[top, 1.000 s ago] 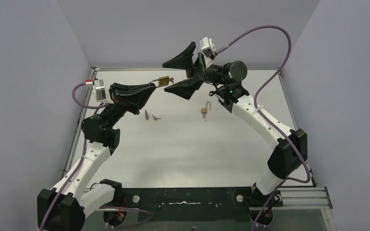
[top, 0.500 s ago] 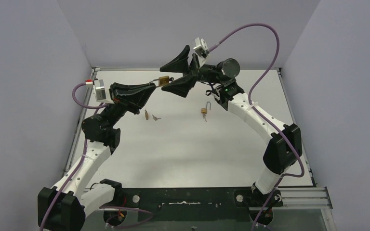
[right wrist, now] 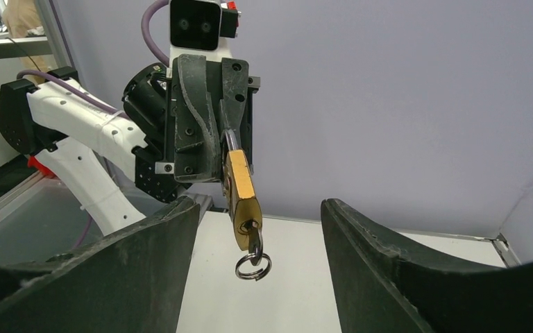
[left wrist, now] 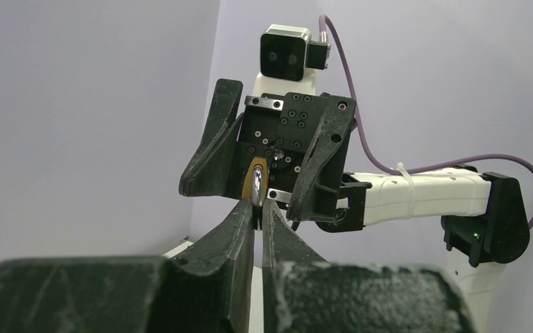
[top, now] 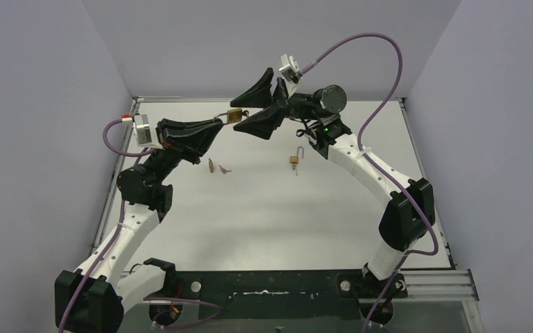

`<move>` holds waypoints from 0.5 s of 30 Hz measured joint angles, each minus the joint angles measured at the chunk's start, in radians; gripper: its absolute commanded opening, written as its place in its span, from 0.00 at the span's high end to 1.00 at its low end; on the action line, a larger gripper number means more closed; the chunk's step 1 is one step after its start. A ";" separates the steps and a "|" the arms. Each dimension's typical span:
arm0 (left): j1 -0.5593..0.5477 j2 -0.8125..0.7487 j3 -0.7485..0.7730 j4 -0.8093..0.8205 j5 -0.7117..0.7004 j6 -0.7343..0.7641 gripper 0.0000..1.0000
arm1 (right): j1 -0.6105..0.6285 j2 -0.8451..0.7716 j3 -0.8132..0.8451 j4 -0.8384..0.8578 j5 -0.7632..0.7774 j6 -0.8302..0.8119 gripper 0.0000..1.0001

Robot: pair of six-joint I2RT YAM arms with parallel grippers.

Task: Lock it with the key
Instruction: Lock the lock.

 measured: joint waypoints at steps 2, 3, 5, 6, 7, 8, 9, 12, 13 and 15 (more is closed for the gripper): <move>0.000 0.000 0.000 0.000 0.000 0.000 1.00 | 0.000 0.001 0.000 0.018 -0.002 0.019 0.34; 0.000 0.000 0.000 0.000 0.000 0.000 1.00 | -0.002 0.002 0.001 0.029 -0.002 0.027 0.34; 0.000 0.000 0.000 0.000 0.000 0.000 1.00 | -0.002 0.005 0.006 0.046 -0.005 0.043 0.34; 0.000 0.000 0.000 0.000 0.000 0.000 1.00 | -0.003 0.007 0.010 0.053 -0.006 0.050 0.35; 0.000 0.000 0.000 0.000 0.000 0.000 1.00 | -0.003 0.009 0.013 0.058 -0.007 0.055 0.35; 0.000 0.000 0.000 0.000 0.000 0.000 1.00 | -0.003 0.010 0.015 0.061 -0.007 0.060 0.35; 0.000 0.000 0.000 0.000 0.000 0.000 1.00 | -0.003 0.010 0.016 0.064 -0.008 0.065 0.36; 0.000 0.000 0.000 0.000 0.000 0.000 1.00 | -0.003 0.011 0.021 0.070 -0.008 0.073 0.40; 0.001 0.000 0.000 0.000 0.000 0.000 1.00 | -0.003 0.011 0.021 0.072 -0.008 0.077 0.41; 0.002 0.000 0.000 0.000 0.000 0.000 1.00 | -0.003 0.011 0.024 0.076 -0.009 0.085 0.43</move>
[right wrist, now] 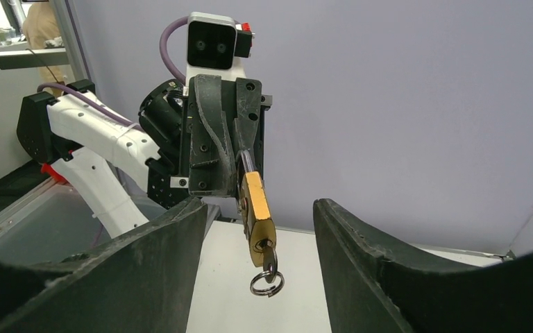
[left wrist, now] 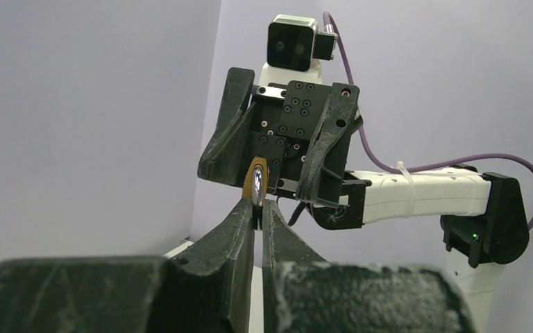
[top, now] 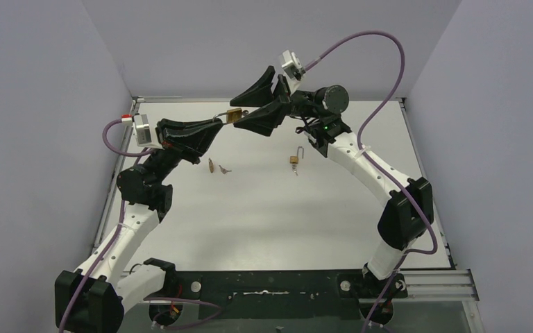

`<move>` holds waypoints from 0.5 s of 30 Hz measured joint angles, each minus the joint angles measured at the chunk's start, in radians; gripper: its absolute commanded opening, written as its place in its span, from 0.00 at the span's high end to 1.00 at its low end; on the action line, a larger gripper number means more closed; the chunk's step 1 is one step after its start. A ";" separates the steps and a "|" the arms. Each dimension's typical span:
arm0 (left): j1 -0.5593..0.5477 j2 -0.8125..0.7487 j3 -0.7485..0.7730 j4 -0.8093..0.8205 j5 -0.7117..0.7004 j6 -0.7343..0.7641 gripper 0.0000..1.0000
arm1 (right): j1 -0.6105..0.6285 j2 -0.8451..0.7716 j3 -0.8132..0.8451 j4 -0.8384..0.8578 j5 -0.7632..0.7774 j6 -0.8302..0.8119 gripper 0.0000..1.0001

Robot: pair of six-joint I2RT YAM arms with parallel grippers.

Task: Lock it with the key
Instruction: Lock the lock.

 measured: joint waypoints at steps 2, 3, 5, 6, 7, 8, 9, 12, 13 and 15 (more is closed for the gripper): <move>0.002 0.000 0.000 0.000 0.000 0.000 1.00 | 0.000 0.004 0.006 0.004 0.000 0.007 0.45; 0.003 0.000 0.000 0.000 0.000 0.000 1.00 | 0.000 0.007 0.010 0.009 0.000 0.008 0.46; 0.005 0.000 0.000 0.000 0.000 0.000 1.00 | 0.000 0.015 0.014 0.016 -0.002 0.012 0.47; 0.006 0.000 0.000 0.000 0.000 0.000 1.00 | 0.000 0.017 0.014 0.015 -0.002 0.016 0.47; 0.006 0.000 0.000 0.000 0.000 0.000 1.00 | 0.000 0.022 0.014 0.016 -0.003 0.019 0.48; 0.006 0.000 0.000 0.001 0.000 0.000 1.00 | 0.000 0.026 0.014 0.018 -0.005 0.021 0.48; 0.006 0.000 0.000 0.001 0.000 0.000 1.00 | 0.000 0.031 0.015 0.019 -0.006 0.024 0.49; 0.009 0.000 0.000 0.007 0.000 0.000 1.00 | 0.000 0.044 0.019 0.021 -0.012 0.039 0.53; 0.010 0.000 0.000 0.008 0.000 0.000 1.00 | 0.000 0.049 0.024 0.023 -0.013 0.043 0.54; 0.012 0.000 0.000 0.011 0.000 0.000 1.00 | 0.000 0.052 0.024 0.026 -0.015 0.056 0.56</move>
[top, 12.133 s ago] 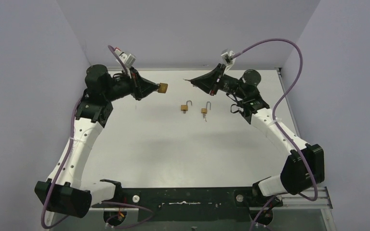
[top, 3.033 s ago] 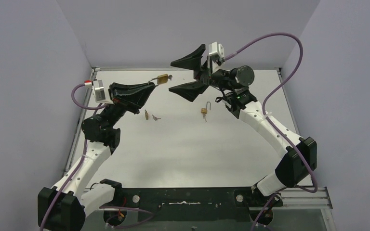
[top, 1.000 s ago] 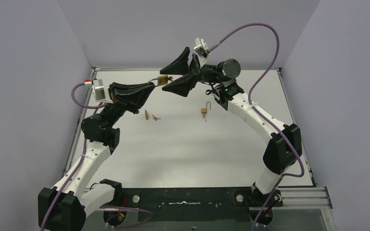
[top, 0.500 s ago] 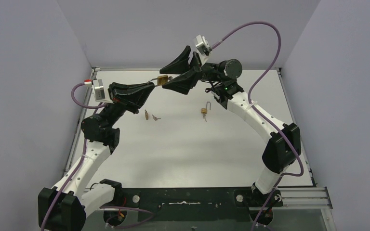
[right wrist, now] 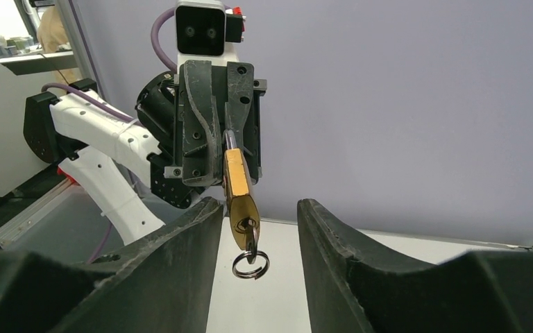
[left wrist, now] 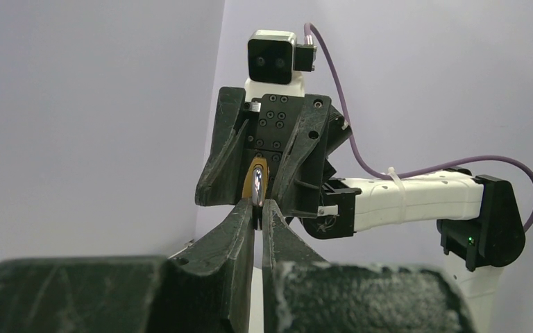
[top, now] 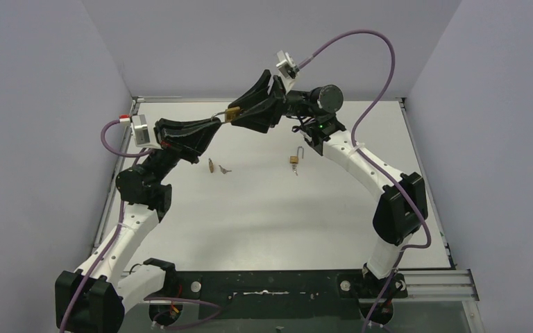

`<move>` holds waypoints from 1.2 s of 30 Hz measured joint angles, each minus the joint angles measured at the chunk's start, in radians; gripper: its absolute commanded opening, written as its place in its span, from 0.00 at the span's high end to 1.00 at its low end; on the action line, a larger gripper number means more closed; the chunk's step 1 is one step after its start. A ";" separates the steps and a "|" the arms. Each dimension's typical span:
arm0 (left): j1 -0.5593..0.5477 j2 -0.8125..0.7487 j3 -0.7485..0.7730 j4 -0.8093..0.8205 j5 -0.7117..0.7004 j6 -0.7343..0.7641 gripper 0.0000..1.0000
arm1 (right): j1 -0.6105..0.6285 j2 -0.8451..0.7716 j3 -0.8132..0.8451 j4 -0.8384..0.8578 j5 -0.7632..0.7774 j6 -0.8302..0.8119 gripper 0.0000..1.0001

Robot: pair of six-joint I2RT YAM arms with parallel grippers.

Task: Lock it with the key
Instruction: Lock the lock.

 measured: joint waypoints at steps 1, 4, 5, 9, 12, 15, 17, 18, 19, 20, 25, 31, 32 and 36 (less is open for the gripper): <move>0.000 0.000 0.000 0.000 0.000 0.000 1.00 | 0.000 0.000 0.000 0.002 -0.002 0.005 0.57; 0.000 0.000 0.000 0.003 0.000 0.000 1.00 | 0.000 0.001 0.008 0.010 -0.003 0.016 0.59; 0.000 0.000 0.000 0.004 0.000 0.000 1.00 | 0.000 0.001 0.011 0.013 -0.004 0.020 0.60; 0.001 0.000 0.000 0.005 0.000 0.000 1.00 | 0.000 0.001 0.017 0.032 -0.009 0.032 1.00; 0.005 0.003 -0.002 0.010 -0.009 -0.002 1.00 | 0.000 0.001 0.021 0.044 -0.025 0.060 1.00; 0.005 0.003 -0.003 0.019 -0.013 -0.003 1.00 | -0.002 0.008 0.034 0.051 -0.031 0.093 1.00; 0.006 0.003 -0.003 0.019 -0.013 -0.002 0.93 | -0.004 0.010 0.036 0.056 -0.031 0.135 1.00; 0.006 0.003 -0.003 0.018 -0.012 -0.001 0.78 | -0.006 0.010 0.036 0.057 -0.032 0.157 1.00; 0.005 0.002 -0.003 0.016 -0.009 0.002 0.62 | -0.008 0.010 0.037 0.057 -0.034 0.177 1.00; 0.005 0.000 -0.003 0.013 -0.006 0.008 0.50 | -0.009 0.010 0.037 0.057 -0.036 0.203 1.00; 0.011 -0.043 -0.003 -0.024 0.008 0.024 0.14 | -0.063 0.005 0.044 0.051 -0.036 0.318 1.00; 0.011 -0.126 0.050 -0.196 0.105 0.038 0.11 | -0.116 -0.092 -0.042 -0.045 -0.039 0.351 1.00; 0.011 -0.133 0.071 -0.235 0.126 0.040 0.11 | -0.116 -0.118 -0.061 -0.078 -0.043 0.340 1.00; 0.011 -0.135 0.164 -0.390 0.217 0.048 0.11 | -0.110 -0.231 -0.109 -0.254 -0.054 0.234 1.00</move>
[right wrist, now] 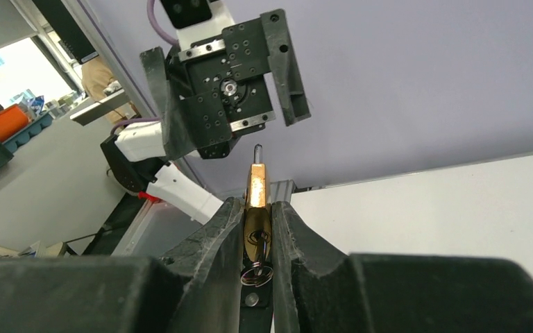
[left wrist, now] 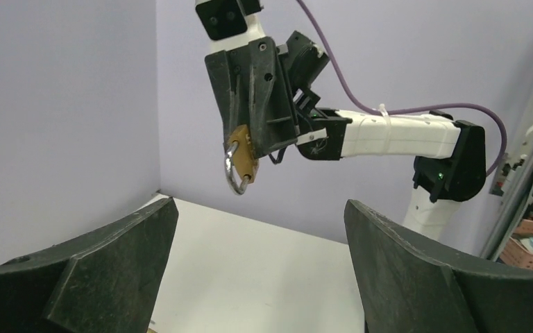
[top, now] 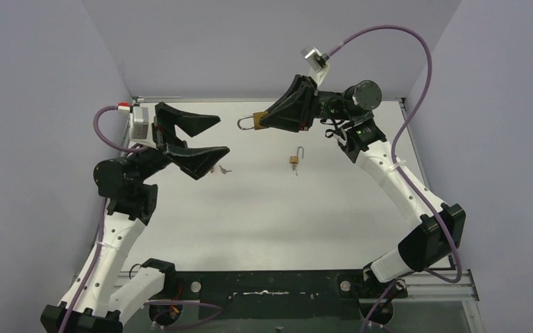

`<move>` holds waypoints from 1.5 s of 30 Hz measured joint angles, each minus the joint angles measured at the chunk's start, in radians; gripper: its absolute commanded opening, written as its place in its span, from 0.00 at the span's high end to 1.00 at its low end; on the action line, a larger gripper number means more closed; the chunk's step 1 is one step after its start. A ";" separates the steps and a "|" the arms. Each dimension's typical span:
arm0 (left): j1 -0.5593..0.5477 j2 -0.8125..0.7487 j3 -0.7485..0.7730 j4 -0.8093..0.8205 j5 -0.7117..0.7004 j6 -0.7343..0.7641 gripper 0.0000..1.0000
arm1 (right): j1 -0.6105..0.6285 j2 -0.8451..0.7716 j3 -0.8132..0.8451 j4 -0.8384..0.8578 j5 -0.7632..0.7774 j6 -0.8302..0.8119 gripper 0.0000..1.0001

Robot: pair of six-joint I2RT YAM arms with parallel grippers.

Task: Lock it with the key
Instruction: Lock the lock.

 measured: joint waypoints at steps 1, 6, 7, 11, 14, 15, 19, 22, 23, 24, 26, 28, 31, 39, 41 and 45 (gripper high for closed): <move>0.000 0.010 0.022 -0.033 0.019 0.001 0.11 | 0.001 -0.023 -0.002 -0.043 -0.002 -0.029 1.00; -0.003 0.102 0.132 -0.138 0.107 -0.025 0.30 | 0.012 -0.094 -0.014 -0.146 -0.006 -0.104 1.00; -0.004 0.122 0.135 -0.143 0.121 -0.037 0.32 | 0.013 -0.100 -0.017 -0.157 -0.009 -0.111 1.00; -0.007 0.183 0.136 -0.153 0.158 -0.092 0.35 | 0.018 -0.101 -0.028 -0.187 -0.011 -0.128 1.00; -0.012 0.208 0.136 -0.114 0.183 -0.156 0.38 | 0.019 -0.101 -0.037 -0.200 -0.014 -0.129 1.00; -0.014 0.215 0.136 -0.082 0.193 -0.184 0.40 | 0.019 -0.101 -0.040 -0.202 -0.017 -0.129 1.00; -0.019 0.238 0.136 0.073 0.233 -0.301 0.55 | 0.019 -0.101 -0.041 -0.206 -0.021 -0.128 1.00; -0.020 0.255 0.136 0.161 0.253 -0.367 0.57 | 0.019 -0.101 -0.041 -0.206 -0.026 -0.128 1.00; -0.021 0.258 0.136 0.174 0.257 -0.378 0.56 | 0.019 -0.101 -0.041 -0.206 -0.027 -0.128 1.00; -0.022 0.260 0.136 0.180 0.260 -0.386 0.54 | 0.019 -0.101 -0.041 -0.206 -0.027 -0.128 1.00; -0.025 0.261 0.136 0.182 0.264 -0.389 0.54 | 0.019 -0.101 -0.041 -0.206 -0.027 -0.128 1.00; -0.031 0.260 0.136 0.179 0.266 -0.385 0.54 | 0.019 -0.101 -0.041 -0.206 -0.027 -0.128 1.00; -0.037 0.260 0.136 0.174 0.266 -0.381 0.55 | 0.019 -0.101 -0.041 -0.206 -0.027 -0.127 1.00; -0.052 0.264 0.139 0.168 0.266 -0.377 0.70 | 0.019 -0.100 -0.041 -0.205 -0.028 -0.127 1.00; -0.056 0.266 0.142 0.167 0.266 -0.374 0.71 | 0.019 -0.100 -0.041 -0.205 -0.028 -0.126 1.00; -0.057 0.266 0.142 0.167 0.265 -0.371 0.72 | 0.019 -0.098 -0.041 -0.200 -0.029 -0.124 1.00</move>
